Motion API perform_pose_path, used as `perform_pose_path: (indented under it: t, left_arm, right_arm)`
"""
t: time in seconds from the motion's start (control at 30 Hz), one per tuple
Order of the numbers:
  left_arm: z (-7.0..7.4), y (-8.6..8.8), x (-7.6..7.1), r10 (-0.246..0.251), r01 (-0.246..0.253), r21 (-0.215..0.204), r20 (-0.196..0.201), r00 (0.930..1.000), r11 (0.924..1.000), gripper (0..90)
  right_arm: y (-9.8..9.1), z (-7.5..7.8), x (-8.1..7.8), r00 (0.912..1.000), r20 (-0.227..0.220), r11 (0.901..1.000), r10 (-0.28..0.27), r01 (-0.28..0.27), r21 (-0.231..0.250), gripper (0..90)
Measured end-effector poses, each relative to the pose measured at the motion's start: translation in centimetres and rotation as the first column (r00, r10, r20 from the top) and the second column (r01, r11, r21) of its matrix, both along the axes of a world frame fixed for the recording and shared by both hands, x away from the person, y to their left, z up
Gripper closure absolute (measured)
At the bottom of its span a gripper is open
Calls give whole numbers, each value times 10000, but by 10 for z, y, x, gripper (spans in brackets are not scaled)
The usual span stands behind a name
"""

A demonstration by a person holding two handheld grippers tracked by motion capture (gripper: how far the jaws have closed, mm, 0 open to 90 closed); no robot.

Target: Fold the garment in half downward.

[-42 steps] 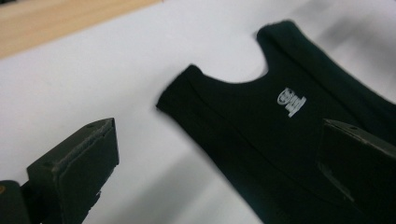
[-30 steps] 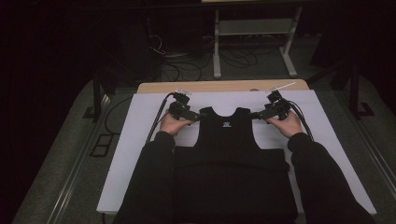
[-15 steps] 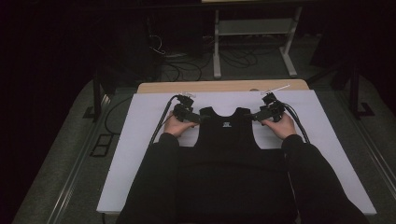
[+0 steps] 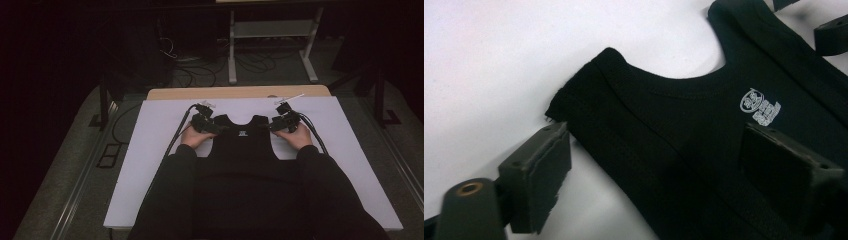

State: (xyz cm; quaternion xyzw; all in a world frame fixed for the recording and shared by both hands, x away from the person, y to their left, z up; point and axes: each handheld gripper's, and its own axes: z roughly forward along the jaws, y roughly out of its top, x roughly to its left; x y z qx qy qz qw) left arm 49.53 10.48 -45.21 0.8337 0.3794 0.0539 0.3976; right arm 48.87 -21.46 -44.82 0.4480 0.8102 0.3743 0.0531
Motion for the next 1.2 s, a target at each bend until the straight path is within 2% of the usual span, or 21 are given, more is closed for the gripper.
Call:
perform_pose_path:
  t: [0.07, 0.2, 0.37, 0.47, 0.53, 0.67, 0.77, 0.9, 1.2]
  left_arm:
    - [1, 0, 0, 3, -3, 56, 35, 10000, 10000, 174]
    - [3, -5, -4, 138, -177, 801, 495, 9987, 9966, 327]
    - [3, -6, -6, 318, -381, 973, 658, 9973, 9945, 499]
    - [3, -7, -7, 518, -625, 1235, 884, 9947, 9904, 594]
    - [4, -8, -8, 389, -521, 1380, 967, 9946, 9891, 637]
    - [4, -10, -9, 296, -414, 1297, 916, 9954, 9907, 731]
    - [2, -10, -9, 426, -482, 844, 676, 9968, 9953, 811]
    - [1, -10, -10, 530, -571, 726, 580, 9969, 9957, 842]
    - [7, -5, -15, 521, -551, 825, 381, 9979, 9951, 847]
  right_arm:
    - [2, 0, 0, 10000, 43, 10000, 23, -22, -44, 217]
    - [6, -1, 0, 10000, 49, 9997, -66, 67, -223, 302]
    - [9, -1, -3, 9993, 213, 9989, -311, 318, -339, 488]
    - [11, -1, -4, 9998, 189, 9994, -118, 123, -316, 592]
    - [13, -1, -5, 9997, 251, 9989, -33, 44, -463, 653]
    - [14, -1, -6, 9994, 349, 9982, -42, 63, -603, 749]
    - [14, 0, -7, 9994, 316, 9985, -107, 124, -526, 805]
    - [13, 2, -7, 9999, 154, 9999, 11, -8, -144, 848]
    - [9, 12, -15, 9996, 272, 9999, -125, 126, -28, 867]
